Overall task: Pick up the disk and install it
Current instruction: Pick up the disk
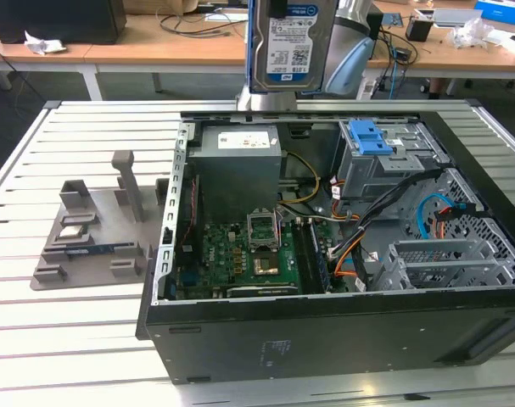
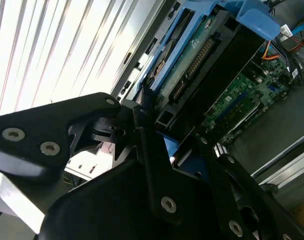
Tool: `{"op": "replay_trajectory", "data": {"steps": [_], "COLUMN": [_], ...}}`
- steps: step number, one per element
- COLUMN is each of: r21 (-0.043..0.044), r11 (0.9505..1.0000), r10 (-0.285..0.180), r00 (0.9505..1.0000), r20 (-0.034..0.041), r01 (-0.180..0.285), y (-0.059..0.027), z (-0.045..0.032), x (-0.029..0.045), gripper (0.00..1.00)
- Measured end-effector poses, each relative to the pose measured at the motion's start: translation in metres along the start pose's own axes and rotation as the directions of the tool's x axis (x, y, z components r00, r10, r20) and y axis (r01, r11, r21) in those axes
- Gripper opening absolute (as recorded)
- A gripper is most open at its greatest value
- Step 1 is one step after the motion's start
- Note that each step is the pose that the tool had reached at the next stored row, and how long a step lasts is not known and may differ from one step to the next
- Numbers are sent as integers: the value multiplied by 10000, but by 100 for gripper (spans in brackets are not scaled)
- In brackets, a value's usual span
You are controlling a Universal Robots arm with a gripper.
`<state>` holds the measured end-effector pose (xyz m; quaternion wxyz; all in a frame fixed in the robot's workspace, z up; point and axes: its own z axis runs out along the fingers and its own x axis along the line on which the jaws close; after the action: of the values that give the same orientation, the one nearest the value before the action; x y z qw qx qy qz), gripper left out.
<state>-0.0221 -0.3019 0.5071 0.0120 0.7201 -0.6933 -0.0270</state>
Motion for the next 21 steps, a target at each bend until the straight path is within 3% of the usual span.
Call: {"op": "replay_trajectory", "data": {"steps": [15, 21], "r21": [-1, -8], "r11": [10000, 10000], "r10": [-1, 2], "r00": [10000, 10000], "r20": [0, 0], "r01": [1, -2], "y": [-435, -679], "z": [-19, -30], "x": [61, 83], "gripper": [36, 36]}}
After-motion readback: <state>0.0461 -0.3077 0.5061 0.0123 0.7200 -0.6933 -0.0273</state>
